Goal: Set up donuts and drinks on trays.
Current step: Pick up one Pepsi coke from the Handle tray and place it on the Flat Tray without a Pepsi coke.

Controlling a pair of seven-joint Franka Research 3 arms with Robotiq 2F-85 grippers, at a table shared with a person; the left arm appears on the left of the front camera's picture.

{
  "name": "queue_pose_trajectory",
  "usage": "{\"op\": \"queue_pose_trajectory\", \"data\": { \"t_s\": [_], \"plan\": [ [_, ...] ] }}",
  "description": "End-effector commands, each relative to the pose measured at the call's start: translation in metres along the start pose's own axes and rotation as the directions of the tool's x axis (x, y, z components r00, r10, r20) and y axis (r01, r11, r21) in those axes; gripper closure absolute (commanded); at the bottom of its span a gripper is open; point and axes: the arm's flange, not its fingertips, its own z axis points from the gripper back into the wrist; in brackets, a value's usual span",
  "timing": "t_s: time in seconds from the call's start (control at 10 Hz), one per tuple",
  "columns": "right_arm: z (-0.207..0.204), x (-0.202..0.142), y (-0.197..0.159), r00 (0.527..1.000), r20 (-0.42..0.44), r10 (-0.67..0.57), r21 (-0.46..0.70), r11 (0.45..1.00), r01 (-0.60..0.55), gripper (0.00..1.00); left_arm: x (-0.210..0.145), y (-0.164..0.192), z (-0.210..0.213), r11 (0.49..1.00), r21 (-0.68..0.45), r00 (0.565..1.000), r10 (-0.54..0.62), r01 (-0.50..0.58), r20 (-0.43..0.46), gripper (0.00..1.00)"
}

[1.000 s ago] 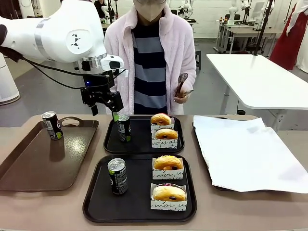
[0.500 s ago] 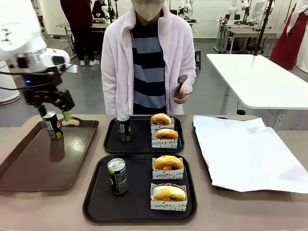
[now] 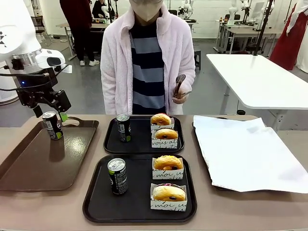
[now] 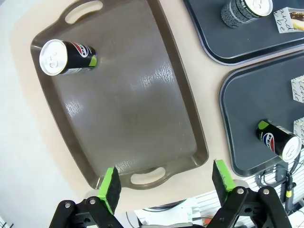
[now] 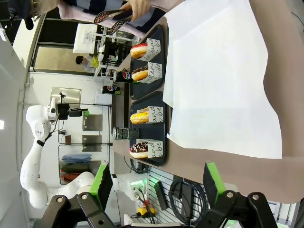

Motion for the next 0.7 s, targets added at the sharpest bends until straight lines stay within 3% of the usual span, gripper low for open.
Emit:
{"op": "queue_pose_trajectory", "data": {
  "t_s": [0.0,0.1,0.2,0.4,0.6],
  "plan": [
    [-0.002,0.003,0.000,1.000,0.019,0.015,0.028,0.999,-0.015,0.00,0.001,0.000,0.002,1.000,-0.015,1.000,-0.008,0.008,-0.003,0.00],
    [-0.002,0.003,0.000,1.000,0.019,0.015,0.028,0.999,-0.015,0.00,0.000,0.000,0.000,1.000,0.000,1.000,0.000,0.000,0.000,0.00],
    [-0.002,0.003,0.000,1.000,0.019,0.015,0.028,0.999,-0.015,0.00,0.002,0.029,0.001,0.981,-0.168,0.995,0.099,-0.095,0.015,0.00],
    [-0.002,0.003,0.000,1.000,0.019,0.015,0.028,0.999,-0.015,0.00,-0.015,0.087,0.002,0.877,-0.441,0.963,0.255,-0.192,0.088,0.00],
    [-0.002,0.003,0.000,1.000,0.019,0.015,0.028,0.999,-0.015,0.00,-0.047,0.134,-0.012,0.780,-0.579,0.934,0.346,-0.236,0.086,0.00]
  ]
}}
